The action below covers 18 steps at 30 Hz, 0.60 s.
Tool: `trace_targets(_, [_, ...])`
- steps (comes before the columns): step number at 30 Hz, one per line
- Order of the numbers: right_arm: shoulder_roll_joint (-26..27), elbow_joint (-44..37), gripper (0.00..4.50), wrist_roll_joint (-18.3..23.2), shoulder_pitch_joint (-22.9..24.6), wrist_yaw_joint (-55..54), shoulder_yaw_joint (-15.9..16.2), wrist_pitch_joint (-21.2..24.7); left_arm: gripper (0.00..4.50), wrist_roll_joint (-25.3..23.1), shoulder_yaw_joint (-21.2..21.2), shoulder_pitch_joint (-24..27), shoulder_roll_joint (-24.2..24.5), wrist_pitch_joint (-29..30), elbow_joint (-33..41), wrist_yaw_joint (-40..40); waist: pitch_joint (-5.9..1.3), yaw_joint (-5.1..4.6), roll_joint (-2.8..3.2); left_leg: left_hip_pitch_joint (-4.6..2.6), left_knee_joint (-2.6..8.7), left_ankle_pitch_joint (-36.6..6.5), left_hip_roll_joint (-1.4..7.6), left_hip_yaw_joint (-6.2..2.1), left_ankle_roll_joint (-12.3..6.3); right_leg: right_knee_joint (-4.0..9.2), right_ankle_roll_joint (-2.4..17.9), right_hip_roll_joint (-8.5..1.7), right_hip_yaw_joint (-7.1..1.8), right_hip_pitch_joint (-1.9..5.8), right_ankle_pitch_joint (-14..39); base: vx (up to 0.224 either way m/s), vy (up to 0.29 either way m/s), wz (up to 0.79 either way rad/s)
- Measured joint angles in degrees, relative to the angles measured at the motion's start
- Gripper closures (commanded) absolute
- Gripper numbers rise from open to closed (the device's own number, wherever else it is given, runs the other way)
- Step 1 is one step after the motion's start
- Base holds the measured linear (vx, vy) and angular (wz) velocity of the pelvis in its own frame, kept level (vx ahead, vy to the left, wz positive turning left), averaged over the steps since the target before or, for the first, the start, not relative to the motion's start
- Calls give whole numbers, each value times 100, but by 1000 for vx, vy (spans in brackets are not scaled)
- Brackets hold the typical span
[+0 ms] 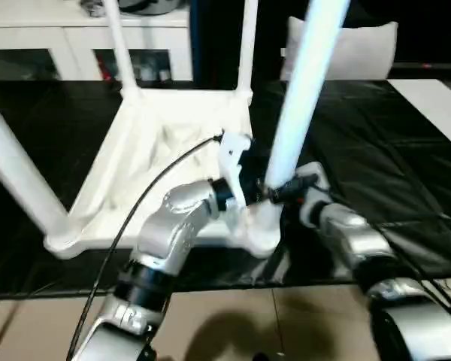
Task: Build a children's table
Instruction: Rotate table base
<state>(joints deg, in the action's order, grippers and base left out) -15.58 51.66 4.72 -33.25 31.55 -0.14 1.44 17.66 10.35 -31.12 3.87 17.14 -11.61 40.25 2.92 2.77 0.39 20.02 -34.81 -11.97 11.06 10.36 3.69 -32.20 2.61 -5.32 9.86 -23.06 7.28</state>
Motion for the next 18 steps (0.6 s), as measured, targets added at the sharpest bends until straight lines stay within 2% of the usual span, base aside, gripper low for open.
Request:
trace_targets(6, [-148, -782, 0, 115, 488, 163, -124, 185, 3, -116, 131, 288, 339, -5, -131, 338, -1, -23, 8, 5, 1, 0, 0, -12, 0, 1, 0, 3, 9, -3, 0, 0, 0, 0])
trace_targets(14, [-670, -2764, 0, 598, 1409, 906, -170, 860, 3, -249, 491, 588, 1526, 323, -43, 1456, 0, 99, 15, -1, 6, -1, -2, -19, 1, 15, -2, 1, 13, -8, 2, 0, 0, 0])
trace_targets(18, [-981, -3402, 0, 715, 1698, 1358, -109, 1084, 3, -388, 630, 522, 1813, 254, -84, 1832, 0, 140, 18, -3, 3, -1, -5, -21, 1, 15, -2, -1, 14, -3, 1, 0, 0, 0])
